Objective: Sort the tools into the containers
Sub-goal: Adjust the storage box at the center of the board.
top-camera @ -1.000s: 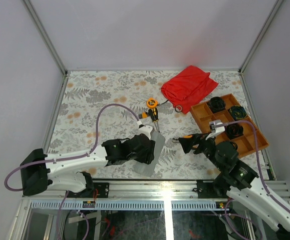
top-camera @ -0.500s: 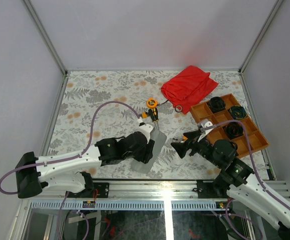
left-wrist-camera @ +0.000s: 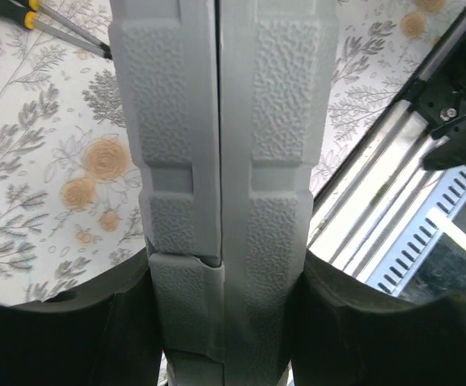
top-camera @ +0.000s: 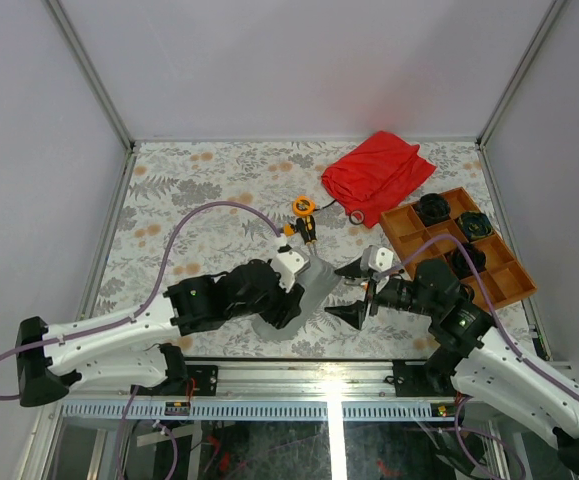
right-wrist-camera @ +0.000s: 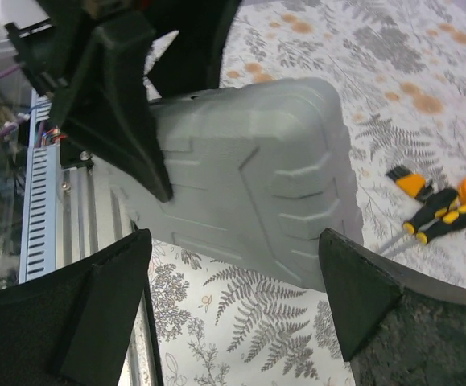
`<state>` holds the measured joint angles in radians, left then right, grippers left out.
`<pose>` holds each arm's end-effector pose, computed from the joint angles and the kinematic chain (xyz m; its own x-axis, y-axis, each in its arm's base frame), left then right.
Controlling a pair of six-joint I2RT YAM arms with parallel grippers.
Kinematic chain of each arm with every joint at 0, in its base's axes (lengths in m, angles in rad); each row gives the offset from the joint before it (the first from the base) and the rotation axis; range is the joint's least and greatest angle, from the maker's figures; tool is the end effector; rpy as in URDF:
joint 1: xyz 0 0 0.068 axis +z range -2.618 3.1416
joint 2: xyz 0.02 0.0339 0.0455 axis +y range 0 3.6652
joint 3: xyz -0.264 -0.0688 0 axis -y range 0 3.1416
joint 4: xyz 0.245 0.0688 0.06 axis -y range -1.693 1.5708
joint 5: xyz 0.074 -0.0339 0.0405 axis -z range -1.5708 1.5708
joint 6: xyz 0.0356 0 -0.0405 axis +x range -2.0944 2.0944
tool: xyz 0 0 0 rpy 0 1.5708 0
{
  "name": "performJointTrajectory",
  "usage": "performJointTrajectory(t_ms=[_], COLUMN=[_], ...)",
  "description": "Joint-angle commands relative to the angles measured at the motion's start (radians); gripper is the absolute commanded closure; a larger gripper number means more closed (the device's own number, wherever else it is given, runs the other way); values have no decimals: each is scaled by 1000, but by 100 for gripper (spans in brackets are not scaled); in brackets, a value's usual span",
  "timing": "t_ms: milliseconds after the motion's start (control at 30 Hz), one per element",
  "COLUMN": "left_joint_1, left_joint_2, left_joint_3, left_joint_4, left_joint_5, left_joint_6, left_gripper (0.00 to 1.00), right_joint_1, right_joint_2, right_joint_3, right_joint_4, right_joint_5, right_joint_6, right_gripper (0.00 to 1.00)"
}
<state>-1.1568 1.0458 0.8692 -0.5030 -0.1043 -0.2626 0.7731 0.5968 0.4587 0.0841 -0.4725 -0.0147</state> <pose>0.0937 -0.2041 0.2892 -0.4721 0.4326 -0.7681 0.7822 0.6073 -0.1387 0.1019 0.1220 0.2819 -0.0247 -0.0424 -0.9988 -0.9476 0.3194 0.0099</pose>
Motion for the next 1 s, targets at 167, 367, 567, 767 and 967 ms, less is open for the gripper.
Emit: performJointTrajectory(t_ms=[167, 367, 567, 767, 967], left_joint_1=[-5, -5, -6, -5, -7], left_joint_2=[-71, -69, -98, -130, -117], left_joint_3=[7, 0, -36, -51, -49], left_joint_4=[67, 62, 63, 63, 49], left_joint_5=[41, 132, 213, 249, 220], left_joint_6=[234, 371, 487, 541, 520], left_gripper=[100, 100, 100, 100, 100], right_joint_1=[-2, -3, -3, -2, -2], right_joint_2=[77, 111, 137, 168, 125], right_joint_3=[183, 238, 277, 297, 320], right_joint_4=[-117, -194, -248, -252, -236], right_joint_5=[-317, -326, -372, -354, -306], right_joint_6=[-247, -315, -372, -354, -310], right_gripper=[10, 10, 9, 10, 10])
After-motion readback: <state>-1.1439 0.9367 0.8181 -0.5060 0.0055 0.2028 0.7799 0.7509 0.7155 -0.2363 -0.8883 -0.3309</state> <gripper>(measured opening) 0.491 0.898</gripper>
